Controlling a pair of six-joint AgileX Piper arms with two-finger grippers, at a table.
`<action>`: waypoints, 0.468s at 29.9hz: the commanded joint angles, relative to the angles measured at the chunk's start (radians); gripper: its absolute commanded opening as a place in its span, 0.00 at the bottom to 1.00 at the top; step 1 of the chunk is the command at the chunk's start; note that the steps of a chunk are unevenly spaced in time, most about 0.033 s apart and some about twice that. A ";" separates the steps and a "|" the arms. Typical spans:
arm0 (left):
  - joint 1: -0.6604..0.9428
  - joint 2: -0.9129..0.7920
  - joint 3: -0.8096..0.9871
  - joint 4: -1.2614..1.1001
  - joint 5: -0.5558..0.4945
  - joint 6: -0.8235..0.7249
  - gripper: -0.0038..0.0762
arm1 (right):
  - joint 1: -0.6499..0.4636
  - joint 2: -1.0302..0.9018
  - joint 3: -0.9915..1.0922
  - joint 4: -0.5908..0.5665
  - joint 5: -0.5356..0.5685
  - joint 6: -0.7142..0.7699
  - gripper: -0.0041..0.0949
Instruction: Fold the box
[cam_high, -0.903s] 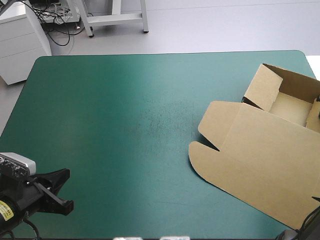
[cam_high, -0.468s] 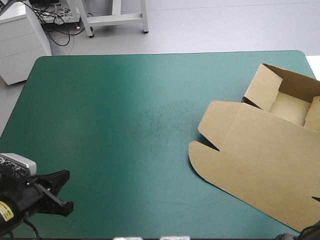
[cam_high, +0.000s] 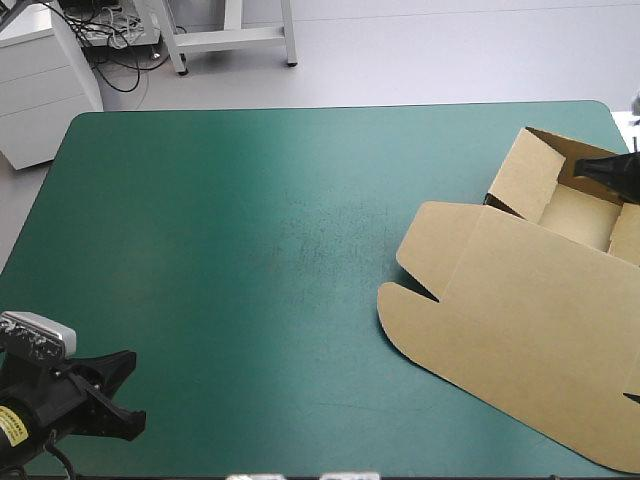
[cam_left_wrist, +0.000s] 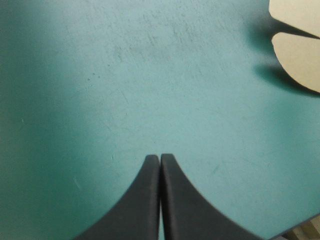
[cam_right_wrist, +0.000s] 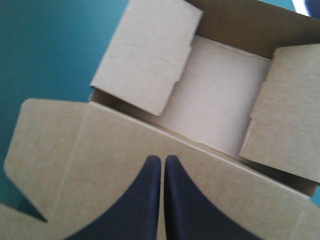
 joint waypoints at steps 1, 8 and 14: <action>-0.003 0.010 -0.020 -0.006 -0.033 -0.007 0.01 | 0.107 -0.090 0.021 0.008 -0.001 -0.021 0.02; -0.003 0.008 -0.013 -0.006 -0.032 0.003 0.01 | 0.327 -0.270 0.184 0.000 -0.130 -0.025 0.02; -0.003 -0.060 0.061 -0.006 -0.105 0.025 0.01 | 0.398 -0.442 0.384 -0.003 -0.173 -0.032 0.02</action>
